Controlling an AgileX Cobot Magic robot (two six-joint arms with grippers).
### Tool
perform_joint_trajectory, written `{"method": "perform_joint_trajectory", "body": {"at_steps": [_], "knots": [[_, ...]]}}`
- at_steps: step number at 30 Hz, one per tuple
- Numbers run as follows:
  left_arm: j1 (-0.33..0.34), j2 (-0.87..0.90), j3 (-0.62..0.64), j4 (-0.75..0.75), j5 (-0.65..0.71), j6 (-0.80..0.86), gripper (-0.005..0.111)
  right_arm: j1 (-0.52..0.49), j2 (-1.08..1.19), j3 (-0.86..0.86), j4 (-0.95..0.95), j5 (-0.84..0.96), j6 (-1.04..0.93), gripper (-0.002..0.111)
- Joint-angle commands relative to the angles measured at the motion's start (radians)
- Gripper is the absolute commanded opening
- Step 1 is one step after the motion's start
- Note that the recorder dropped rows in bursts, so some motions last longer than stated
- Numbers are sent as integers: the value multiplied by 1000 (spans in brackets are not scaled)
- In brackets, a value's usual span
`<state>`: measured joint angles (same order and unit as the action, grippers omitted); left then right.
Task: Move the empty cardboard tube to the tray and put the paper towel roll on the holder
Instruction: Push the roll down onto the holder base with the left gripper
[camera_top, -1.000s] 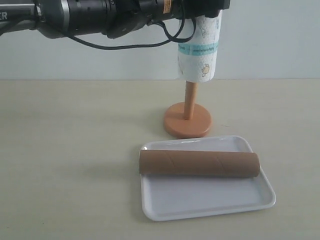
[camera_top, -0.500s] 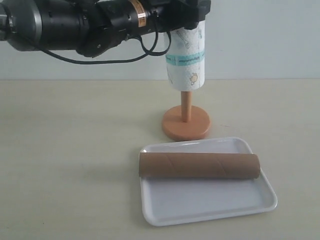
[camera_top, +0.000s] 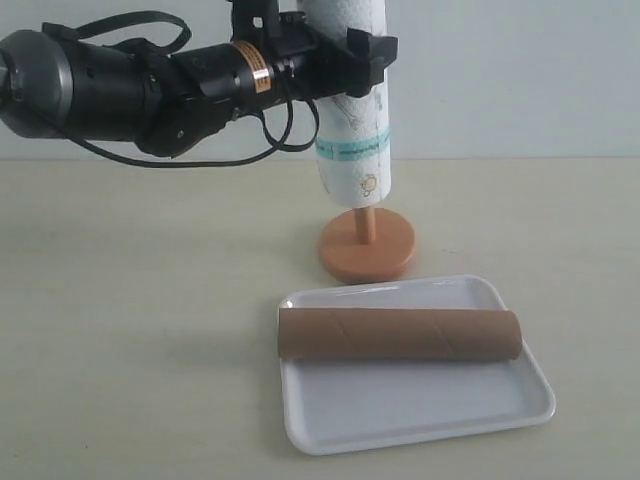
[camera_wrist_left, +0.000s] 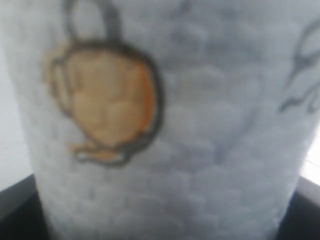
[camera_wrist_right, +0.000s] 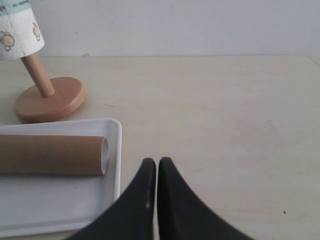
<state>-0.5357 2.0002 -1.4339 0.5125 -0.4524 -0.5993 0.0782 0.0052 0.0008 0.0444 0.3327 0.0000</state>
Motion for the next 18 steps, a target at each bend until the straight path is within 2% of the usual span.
{"method": "perform_joint_trajectory", "body": {"at_steps": [1, 4, 7, 9, 15, 18], "knots": [[5, -10, 49, -11, -79, 6, 4, 1, -5, -1, 2, -11, 0, 1], [5, 2, 49, -11, -80, 11, 4, 1, -5, -1, 2, -11, 0, 1], [5, 53, 49, -11, -156, 13, 4, 1, -5, -1, 2, -11, 0, 1], [3, 73, 49, 1, -156, 15, 4, 1, -5, -1, 2, -11, 0, 1], [3, 75, 49, 7, -34, 25, 4, 1, -5, -1, 2, -11, 0, 1], [3, 75, 49, 7, -16, 25, 14, 1, -5, -1, 2, -11, 0, 1]]}}
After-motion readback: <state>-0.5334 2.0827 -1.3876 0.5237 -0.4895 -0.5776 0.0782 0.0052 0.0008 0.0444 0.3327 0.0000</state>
